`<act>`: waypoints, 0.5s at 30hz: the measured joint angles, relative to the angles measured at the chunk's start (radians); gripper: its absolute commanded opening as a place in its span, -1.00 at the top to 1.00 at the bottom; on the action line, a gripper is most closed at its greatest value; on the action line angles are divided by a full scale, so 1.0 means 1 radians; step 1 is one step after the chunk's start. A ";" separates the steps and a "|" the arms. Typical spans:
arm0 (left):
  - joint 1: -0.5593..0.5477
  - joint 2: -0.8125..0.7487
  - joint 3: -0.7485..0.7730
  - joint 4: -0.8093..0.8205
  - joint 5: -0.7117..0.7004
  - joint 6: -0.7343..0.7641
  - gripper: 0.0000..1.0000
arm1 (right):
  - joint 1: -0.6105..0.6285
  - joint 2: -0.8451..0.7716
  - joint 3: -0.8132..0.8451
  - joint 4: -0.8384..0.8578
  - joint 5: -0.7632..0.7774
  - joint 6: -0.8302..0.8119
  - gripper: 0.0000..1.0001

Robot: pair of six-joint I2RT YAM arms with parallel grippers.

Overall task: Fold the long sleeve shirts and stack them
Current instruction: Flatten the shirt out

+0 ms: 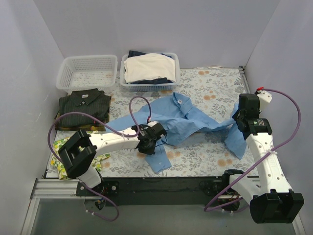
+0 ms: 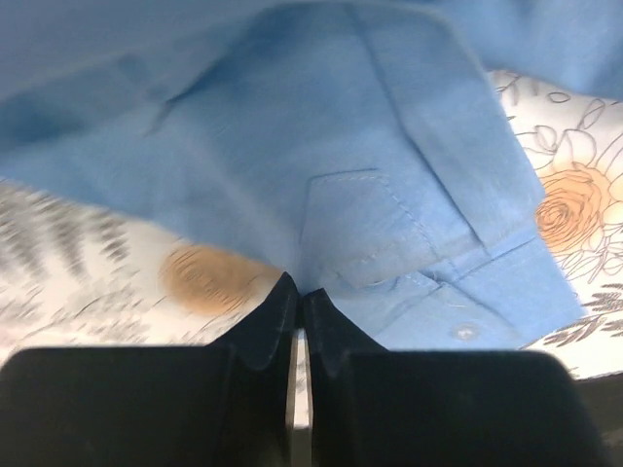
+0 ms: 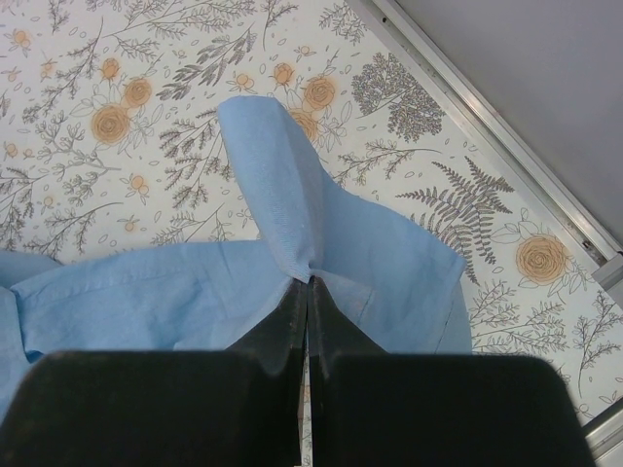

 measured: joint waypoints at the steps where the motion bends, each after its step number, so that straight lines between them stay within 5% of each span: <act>1: 0.000 -0.022 0.005 -0.028 -0.019 -0.010 1.00 | 0.000 0.000 0.000 0.000 0.000 0.000 0.97; 10: 0.000 -0.355 0.328 -0.335 -0.371 -0.129 1.00 | 0.000 -0.011 0.008 0.000 0.004 -0.004 0.97; 15: 0.005 -0.476 0.477 -0.370 -0.632 -0.110 1.00 | 0.000 -0.029 0.042 0.004 -0.004 -0.005 0.97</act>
